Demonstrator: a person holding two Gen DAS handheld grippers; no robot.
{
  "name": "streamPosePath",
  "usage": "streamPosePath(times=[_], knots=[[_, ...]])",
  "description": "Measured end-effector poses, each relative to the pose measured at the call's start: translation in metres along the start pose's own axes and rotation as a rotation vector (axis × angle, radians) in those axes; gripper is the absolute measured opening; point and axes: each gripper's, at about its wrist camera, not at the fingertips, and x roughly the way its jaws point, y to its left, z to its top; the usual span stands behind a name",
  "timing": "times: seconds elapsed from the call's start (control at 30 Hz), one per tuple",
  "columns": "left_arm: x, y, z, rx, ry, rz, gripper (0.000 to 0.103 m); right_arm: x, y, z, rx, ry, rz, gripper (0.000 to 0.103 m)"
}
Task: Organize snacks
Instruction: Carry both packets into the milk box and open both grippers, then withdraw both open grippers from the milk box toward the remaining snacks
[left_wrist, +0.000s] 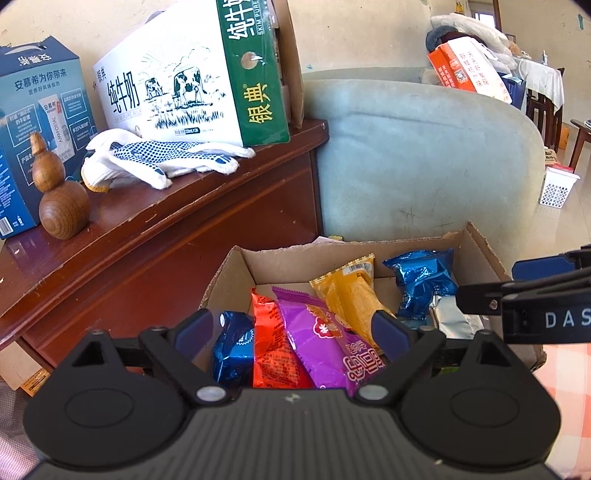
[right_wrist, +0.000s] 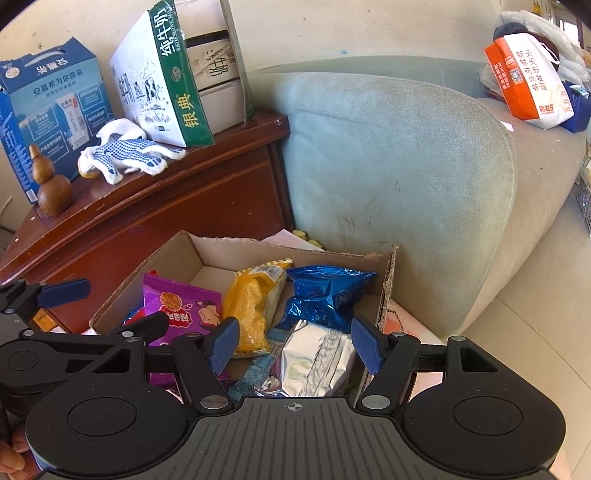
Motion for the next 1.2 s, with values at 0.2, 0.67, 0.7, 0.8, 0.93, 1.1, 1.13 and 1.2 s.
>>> streamPosePath(times=[0.2, 0.67, 0.7, 0.8, 0.93, 1.1, 1.13, 1.2], knots=[[-0.008, 0.008, -0.012, 0.001, 0.029, 0.007, 0.092, -0.003, 0.005, -0.008, -0.013, 0.022, 0.015, 0.067], [-0.044, 0.059, -0.055, -0.038, 0.073, 0.053, 0.094, -0.01, 0.03, -0.04, -0.082, 0.096, 0.083, 0.069], [-0.045, 0.064, -0.06, -0.047, 0.082, 0.058, 0.094, -0.011, 0.033, -0.043, -0.088, 0.101, 0.085, 0.069], [-0.048, 0.081, -0.072, -0.081, 0.106, 0.071, 0.094, -0.013, 0.04, -0.051, -0.106, 0.121, 0.099, 0.069], [-0.056, 0.105, -0.09, -0.134, 0.132, 0.088, 0.094, -0.015, 0.048, -0.063, -0.12, 0.151, 0.123, 0.069], [-0.059, 0.125, -0.106, -0.173, 0.169, 0.104, 0.094, -0.017, 0.061, -0.08, -0.156, 0.188, 0.151, 0.069], [-0.06, 0.129, -0.11, -0.182, 0.179, 0.099, 0.094, -0.017, 0.064, -0.083, -0.161, 0.199, 0.164, 0.069], [-0.062, 0.133, -0.116, -0.181, 0.19, 0.107, 0.094, -0.018, 0.069, -0.09, -0.175, 0.218, 0.191, 0.069]])
